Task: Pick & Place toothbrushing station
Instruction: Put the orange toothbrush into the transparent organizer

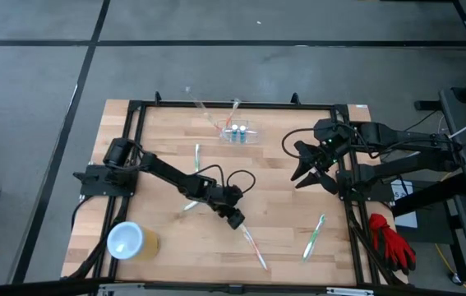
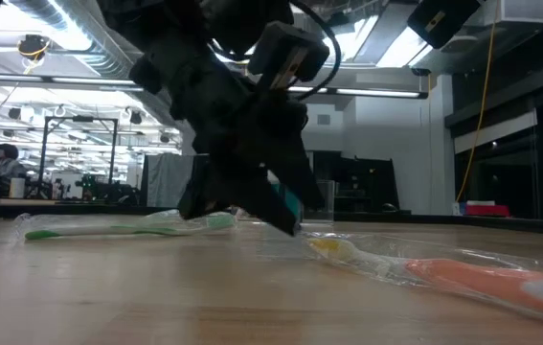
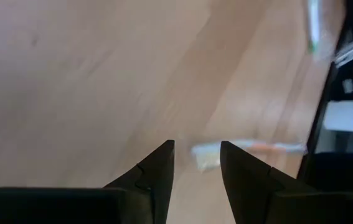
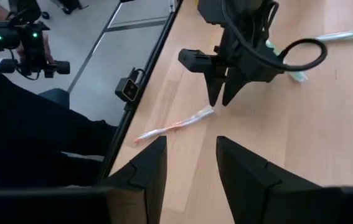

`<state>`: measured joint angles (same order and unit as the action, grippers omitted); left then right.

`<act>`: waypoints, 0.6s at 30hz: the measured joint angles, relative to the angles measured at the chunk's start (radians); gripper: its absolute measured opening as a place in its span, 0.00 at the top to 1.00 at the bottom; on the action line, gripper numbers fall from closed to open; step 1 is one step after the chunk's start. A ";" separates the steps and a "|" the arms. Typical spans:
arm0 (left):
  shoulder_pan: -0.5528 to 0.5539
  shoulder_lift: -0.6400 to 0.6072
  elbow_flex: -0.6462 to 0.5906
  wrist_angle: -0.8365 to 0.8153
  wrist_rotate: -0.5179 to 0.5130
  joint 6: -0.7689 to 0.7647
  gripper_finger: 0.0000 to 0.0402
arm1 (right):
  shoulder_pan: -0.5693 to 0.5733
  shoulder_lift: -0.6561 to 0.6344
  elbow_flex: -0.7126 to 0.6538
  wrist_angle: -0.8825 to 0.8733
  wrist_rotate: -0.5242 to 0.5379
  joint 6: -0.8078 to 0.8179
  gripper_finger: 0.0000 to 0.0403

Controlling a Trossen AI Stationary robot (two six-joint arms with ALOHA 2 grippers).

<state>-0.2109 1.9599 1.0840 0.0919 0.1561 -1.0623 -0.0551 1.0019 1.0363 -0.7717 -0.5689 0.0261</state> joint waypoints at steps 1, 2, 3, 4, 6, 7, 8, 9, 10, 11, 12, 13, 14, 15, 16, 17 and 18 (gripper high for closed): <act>-0.001 0.003 0.000 0.000 0.006 -0.003 0.69 | 0.000 0.000 0.000 0.000 0.000 -0.007 0.65; -0.004 0.003 0.000 0.006 0.011 -0.012 0.69 | 0.000 0.000 0.000 0.000 0.000 -0.008 0.65; -0.005 0.003 0.000 0.006 0.018 -0.019 0.69 | 0.000 0.000 0.000 0.000 0.000 -0.008 0.65; -0.008 0.003 0.000 0.006 0.024 -0.024 0.69 | 0.000 0.000 0.000 0.000 0.000 -0.010 0.65; -0.014 0.003 0.000 0.001 0.022 -0.030 0.69 | 0.000 0.000 0.000 0.000 0.000 -0.015 0.65; -0.016 0.003 0.000 0.002 0.017 -0.035 0.69 | 0.000 0.000 0.000 0.000 0.000 -0.018 0.65; -0.016 0.003 0.000 0.003 0.015 -0.040 0.69 | 0.000 0.000 0.000 0.000 0.000 -0.020 0.65; -0.017 0.003 0.000 0.002 0.015 -0.044 0.69 | 0.000 0.000 0.000 0.000 0.000 -0.024 0.65; -0.016 0.003 0.000 0.000 0.015 -0.048 0.69 | 0.000 0.000 0.000 0.000 0.000 -0.027 0.65; -0.016 0.003 0.000 -0.005 0.014 -0.051 0.69 | 0.000 0.000 0.000 0.000 0.000 -0.028 0.65; -0.016 0.003 0.000 -0.011 0.012 -0.051 0.69 | 0.000 0.000 0.000 0.000 0.000 -0.030 0.65; -0.016 0.003 0.000 -0.020 0.012 -0.052 0.69 | 0.000 0.000 0.000 0.000 0.000 -0.030 0.65; -0.016 0.003 0.000 -0.024 0.011 -0.053 0.69 | 0.000 0.000 0.000 0.000 0.000 -0.032 0.65; -0.016 0.003 0.000 -0.024 0.011 -0.054 0.69 | 0.000 0.000 0.000 0.000 0.000 -0.034 0.65; -0.016 0.003 0.000 -0.024 0.008 -0.056 0.69 | 0.000 0.000 0.000 0.000 0.000 -0.034 0.65; -0.015 0.003 0.000 -0.024 0.001 -0.060 0.69 | 0.000 0.000 0.000 0.001 0.000 -0.034 0.65; -0.014 0.003 0.000 -0.025 -0.001 -0.063 0.69 | 0.000 0.000 0.000 0.001 0.001 -0.035 0.65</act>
<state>-0.2246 1.9629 1.0840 0.0666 0.1553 -1.1252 -0.0551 1.0019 1.0363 -0.7712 -0.5682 -0.0086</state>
